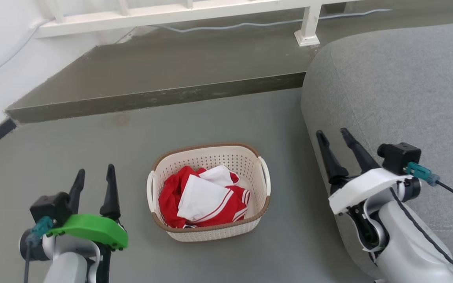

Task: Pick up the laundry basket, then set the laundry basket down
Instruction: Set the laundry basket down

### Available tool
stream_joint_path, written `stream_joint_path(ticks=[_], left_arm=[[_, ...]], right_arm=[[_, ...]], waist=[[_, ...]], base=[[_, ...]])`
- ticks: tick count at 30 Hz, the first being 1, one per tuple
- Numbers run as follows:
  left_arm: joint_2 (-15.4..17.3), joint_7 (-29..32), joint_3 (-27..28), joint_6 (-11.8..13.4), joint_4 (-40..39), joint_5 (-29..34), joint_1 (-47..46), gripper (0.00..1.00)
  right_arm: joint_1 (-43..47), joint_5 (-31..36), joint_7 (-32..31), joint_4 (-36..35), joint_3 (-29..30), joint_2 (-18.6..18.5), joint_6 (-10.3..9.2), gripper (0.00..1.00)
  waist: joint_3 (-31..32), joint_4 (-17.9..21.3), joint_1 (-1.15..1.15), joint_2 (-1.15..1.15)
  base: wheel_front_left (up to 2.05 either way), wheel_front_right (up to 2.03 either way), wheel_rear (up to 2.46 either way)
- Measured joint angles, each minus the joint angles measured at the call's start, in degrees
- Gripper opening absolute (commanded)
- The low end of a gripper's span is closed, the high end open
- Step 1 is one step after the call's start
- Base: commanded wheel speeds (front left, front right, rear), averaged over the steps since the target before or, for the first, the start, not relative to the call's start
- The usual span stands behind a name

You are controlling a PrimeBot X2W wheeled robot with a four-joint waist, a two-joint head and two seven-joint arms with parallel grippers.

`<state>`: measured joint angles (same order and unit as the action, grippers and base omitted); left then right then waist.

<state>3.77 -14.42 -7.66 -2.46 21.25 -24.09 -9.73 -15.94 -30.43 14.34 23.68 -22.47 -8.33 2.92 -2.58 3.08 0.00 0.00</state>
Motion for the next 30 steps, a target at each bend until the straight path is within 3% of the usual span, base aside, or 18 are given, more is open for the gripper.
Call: stream_joint_path(ticks=[30], left_arm=[[-1.0, 0.0, -0.13, -0.05, -5.57, 3.0, 4.15, 1.0]], right_arm=[[6.17, 3.98, 0.0, -5.44, 2.93, 1.11, -0.48, 1.0]], waist=[[0.66, -1.06, 0.0, 0.0]], base=[[0.0, 0.0, 0.0]])
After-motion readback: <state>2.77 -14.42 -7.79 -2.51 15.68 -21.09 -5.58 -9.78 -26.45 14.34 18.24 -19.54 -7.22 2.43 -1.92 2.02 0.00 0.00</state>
